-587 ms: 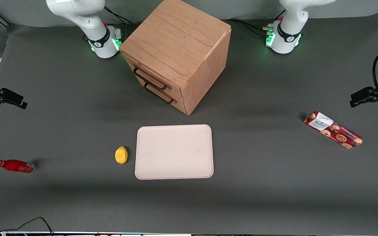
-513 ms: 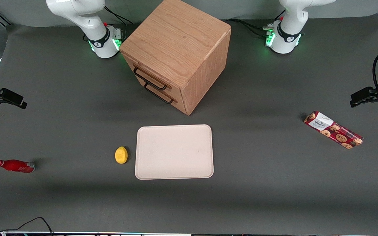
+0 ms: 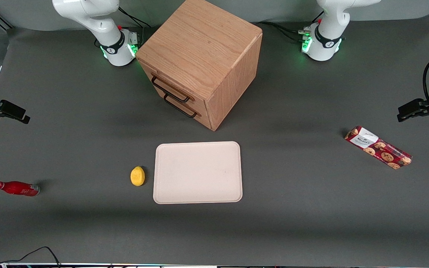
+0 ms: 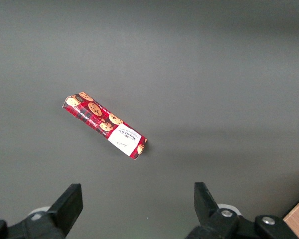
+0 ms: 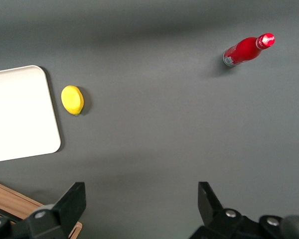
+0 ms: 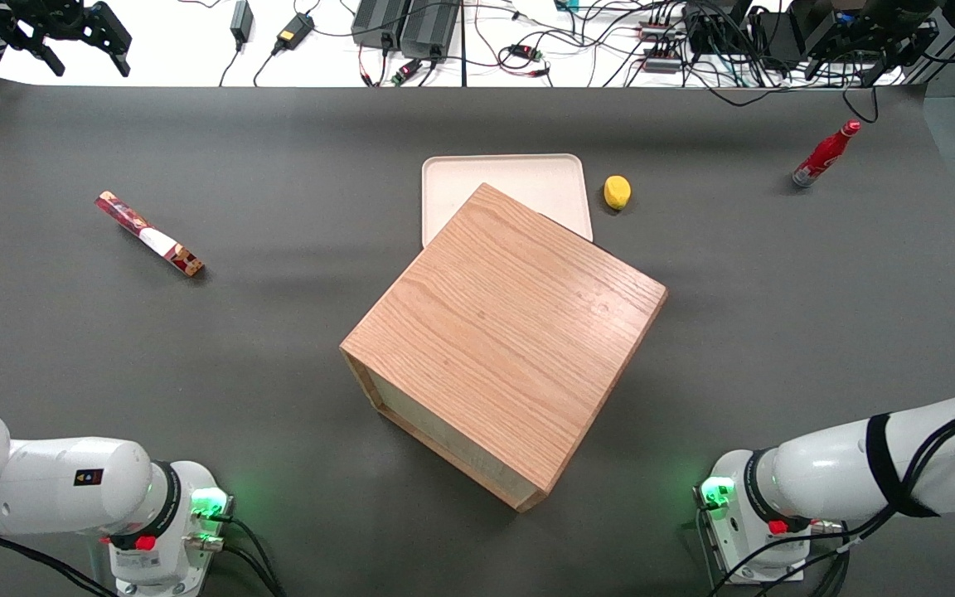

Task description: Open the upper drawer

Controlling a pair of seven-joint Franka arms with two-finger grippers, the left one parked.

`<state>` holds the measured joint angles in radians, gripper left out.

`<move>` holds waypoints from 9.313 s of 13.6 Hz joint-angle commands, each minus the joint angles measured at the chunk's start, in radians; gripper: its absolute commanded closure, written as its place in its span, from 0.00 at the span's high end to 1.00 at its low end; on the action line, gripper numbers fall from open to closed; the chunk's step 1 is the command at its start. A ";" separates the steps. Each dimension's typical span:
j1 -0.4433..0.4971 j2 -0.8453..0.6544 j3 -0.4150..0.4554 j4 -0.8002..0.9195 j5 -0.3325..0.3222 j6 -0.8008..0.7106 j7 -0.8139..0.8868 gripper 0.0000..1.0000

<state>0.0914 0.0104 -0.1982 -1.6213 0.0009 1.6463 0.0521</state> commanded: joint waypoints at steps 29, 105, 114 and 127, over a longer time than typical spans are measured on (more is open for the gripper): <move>0.563 0.010 -0.063 0.027 0.005 -0.102 -0.024 1.00; 0.338 0.356 -0.012 -0.028 0.205 0.221 -0.840 1.00; 0.301 0.416 -0.037 0.049 0.209 0.221 -0.939 1.00; 0.303 0.314 -0.079 0.268 0.151 -0.135 -0.514 1.00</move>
<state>0.3912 0.3813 -0.2826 -1.3750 0.1863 1.6080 -0.6584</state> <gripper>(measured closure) 0.000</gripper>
